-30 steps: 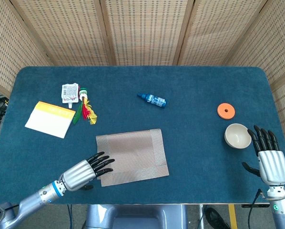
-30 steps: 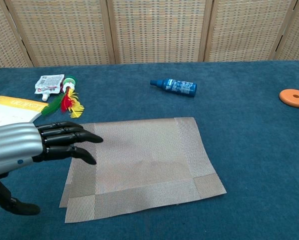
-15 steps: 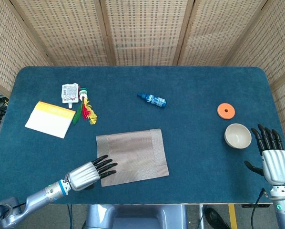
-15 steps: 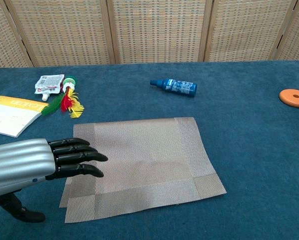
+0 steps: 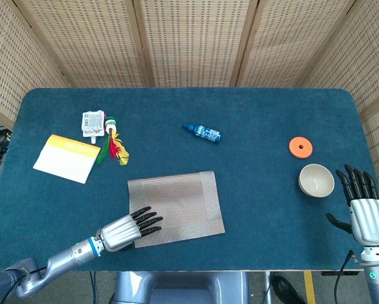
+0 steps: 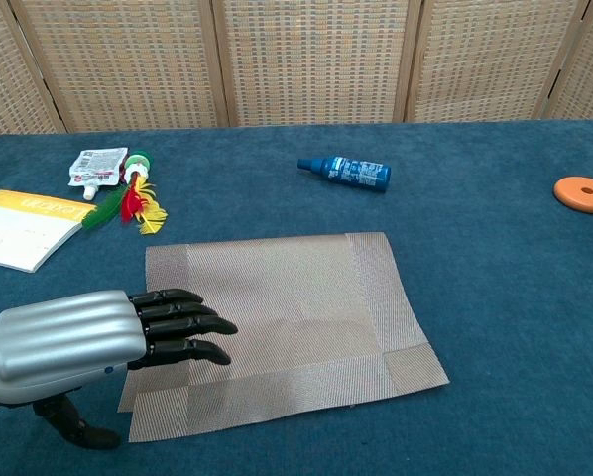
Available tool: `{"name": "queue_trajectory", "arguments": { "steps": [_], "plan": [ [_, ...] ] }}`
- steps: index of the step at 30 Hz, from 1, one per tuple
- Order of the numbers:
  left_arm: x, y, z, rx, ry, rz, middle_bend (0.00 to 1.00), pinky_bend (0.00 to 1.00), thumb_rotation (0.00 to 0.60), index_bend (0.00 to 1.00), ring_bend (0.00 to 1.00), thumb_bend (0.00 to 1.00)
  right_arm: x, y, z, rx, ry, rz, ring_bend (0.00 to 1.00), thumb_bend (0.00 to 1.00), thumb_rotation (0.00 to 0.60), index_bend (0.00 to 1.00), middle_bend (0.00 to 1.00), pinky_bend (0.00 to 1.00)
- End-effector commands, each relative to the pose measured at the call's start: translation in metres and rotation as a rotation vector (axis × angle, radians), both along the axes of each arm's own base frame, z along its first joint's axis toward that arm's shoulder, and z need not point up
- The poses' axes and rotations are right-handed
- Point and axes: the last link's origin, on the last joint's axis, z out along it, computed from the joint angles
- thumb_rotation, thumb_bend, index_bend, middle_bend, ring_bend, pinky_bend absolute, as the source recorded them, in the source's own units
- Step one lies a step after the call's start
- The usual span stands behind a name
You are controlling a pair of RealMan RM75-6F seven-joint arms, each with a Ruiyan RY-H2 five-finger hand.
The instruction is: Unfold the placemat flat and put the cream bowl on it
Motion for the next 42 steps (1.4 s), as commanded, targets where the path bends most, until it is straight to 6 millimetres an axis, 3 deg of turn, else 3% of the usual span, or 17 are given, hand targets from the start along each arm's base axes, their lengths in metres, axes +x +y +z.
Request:
{"name": "queue_trajectory", "arguments": {
  "steps": [1,7,17,24,30,42],
  "plan": [
    [0.002,0.001,-0.003,-0.002,0.004,0.0,0.0,0.0,0.6,0.13,0.0,0.22,0.0,0.0,0.001,-0.002,-0.001,0.0,0.0,0.0,0.6,0.09,0.0,0.0],
    [0.008,0.002,-0.004,-0.004,-0.007,-0.001,0.0,0.0,0.6,0.14,0.0,0.37,0.002,0.001,0.002,-0.006,-0.003,0.008,0.0,0.0,0.6,0.09,0.0,0.0],
    [0.01,0.001,-0.013,-0.012,0.0,0.027,0.0,0.0,0.6,0.17,0.0,0.45,0.004,0.003,0.004,-0.012,-0.008,0.021,0.0,0.0,0.6,0.09,0.0,0.0],
    [0.009,0.0,-0.017,-0.009,0.008,0.053,0.0,0.0,0.6,0.24,0.0,0.5,0.005,0.004,0.006,-0.018,-0.013,0.028,0.0,0.0,0.6,0.1,0.0,0.0],
    [0.007,0.001,-0.018,-0.005,0.004,0.07,0.0,0.0,0.6,0.39,0.0,0.54,0.006,0.005,0.008,-0.022,-0.019,0.034,0.0,0.0,0.6,0.1,0.0,0.0],
    [0.007,-0.001,-0.019,0.0,-0.001,0.072,0.0,0.0,0.6,0.51,0.0,0.54,0.008,0.006,0.01,-0.03,-0.024,0.041,0.0,0.0,0.6,0.1,0.0,0.0]
  ]
}}
